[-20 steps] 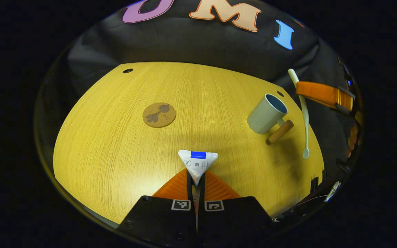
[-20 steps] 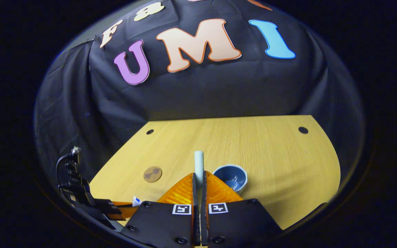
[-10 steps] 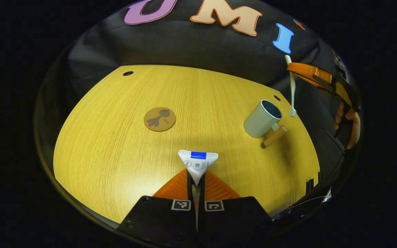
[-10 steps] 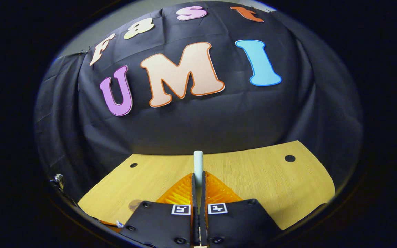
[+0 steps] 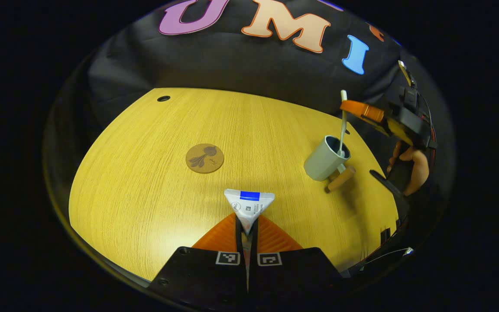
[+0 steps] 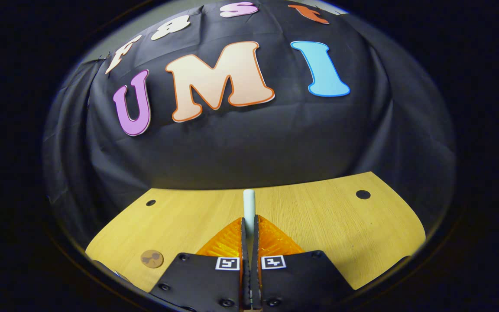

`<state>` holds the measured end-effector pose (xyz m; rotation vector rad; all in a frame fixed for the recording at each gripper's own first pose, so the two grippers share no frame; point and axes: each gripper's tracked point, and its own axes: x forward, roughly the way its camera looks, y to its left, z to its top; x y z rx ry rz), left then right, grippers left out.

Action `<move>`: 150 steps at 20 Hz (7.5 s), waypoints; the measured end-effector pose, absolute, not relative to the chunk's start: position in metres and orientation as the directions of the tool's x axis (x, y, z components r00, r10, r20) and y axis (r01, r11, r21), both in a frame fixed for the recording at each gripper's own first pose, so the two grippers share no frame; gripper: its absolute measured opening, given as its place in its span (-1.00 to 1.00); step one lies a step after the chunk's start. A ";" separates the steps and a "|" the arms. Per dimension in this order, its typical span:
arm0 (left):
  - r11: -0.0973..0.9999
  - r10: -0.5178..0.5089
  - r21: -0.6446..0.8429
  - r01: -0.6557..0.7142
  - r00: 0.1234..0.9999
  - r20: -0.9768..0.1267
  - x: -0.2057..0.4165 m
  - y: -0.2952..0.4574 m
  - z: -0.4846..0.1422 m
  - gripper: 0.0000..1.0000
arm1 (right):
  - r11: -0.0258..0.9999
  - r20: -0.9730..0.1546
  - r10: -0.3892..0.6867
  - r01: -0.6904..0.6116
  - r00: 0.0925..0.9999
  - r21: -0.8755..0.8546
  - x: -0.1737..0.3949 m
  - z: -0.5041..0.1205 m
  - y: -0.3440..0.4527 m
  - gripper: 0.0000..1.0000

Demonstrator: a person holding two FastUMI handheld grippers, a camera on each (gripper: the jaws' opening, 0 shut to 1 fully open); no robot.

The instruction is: Put the toothbrush and toothpaste on the desktop into the cup, then pick up the cup and place it on the coaster on the desktop.

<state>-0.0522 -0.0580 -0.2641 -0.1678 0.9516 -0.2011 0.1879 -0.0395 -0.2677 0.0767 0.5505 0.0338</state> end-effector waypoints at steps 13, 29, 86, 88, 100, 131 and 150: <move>0.935 -0.354 -0.265 0.235 0.612 -0.707 0.006 -0.108 -0.223 -0.99 | 0.994 -0.595 0.090 -0.036 0.799 0.102 0.132 -0.277 -0.039 0.30; 0.780 -0.626 -0.374 0.502 0.653 -0.427 0.087 -0.235 -0.144 -1.00 | 0.984 -0.618 -0.094 0.168 0.781 0.062 0.020 -0.253 -0.123 0.90; 0.989 -0.145 -0.064 0.130 0.907 -0.395 0.009 -0.032 -0.165 0.90 | 0.986 -0.978 0.061 -0.165 0.201 0.027 0.040 -0.345 -0.044 0.89; 0.991 -0.131 -0.060 0.117 0.909 -0.396 0.006 -0.020 -0.164 0.90 | 0.984 -0.985 0.039 -0.176 0.169 0.009 0.042 -0.354 -0.044 0.98; 0.997 -0.070 -0.043 0.058 0.912 -0.404 0.002 0.020 -0.168 0.89 | 0.968 -0.999 -0.004 -0.252 0.037 -0.013 0.029 -0.378 -0.051 -0.41; 0.995 0.022 -0.077 -0.064 0.889 -0.458 0.038 0.168 -0.205 0.90 | 0.901 -0.987 0.155 -0.415 0.043 0.123 0.046 -0.377 -0.047 -0.53; 0.994 -0.074 -0.110 0.027 0.890 -0.450 0.059 0.129 -0.198 0.90 | 0.918 -0.943 0.198 -0.389 0.268 0.082 0.071 -0.306 -0.080 1.00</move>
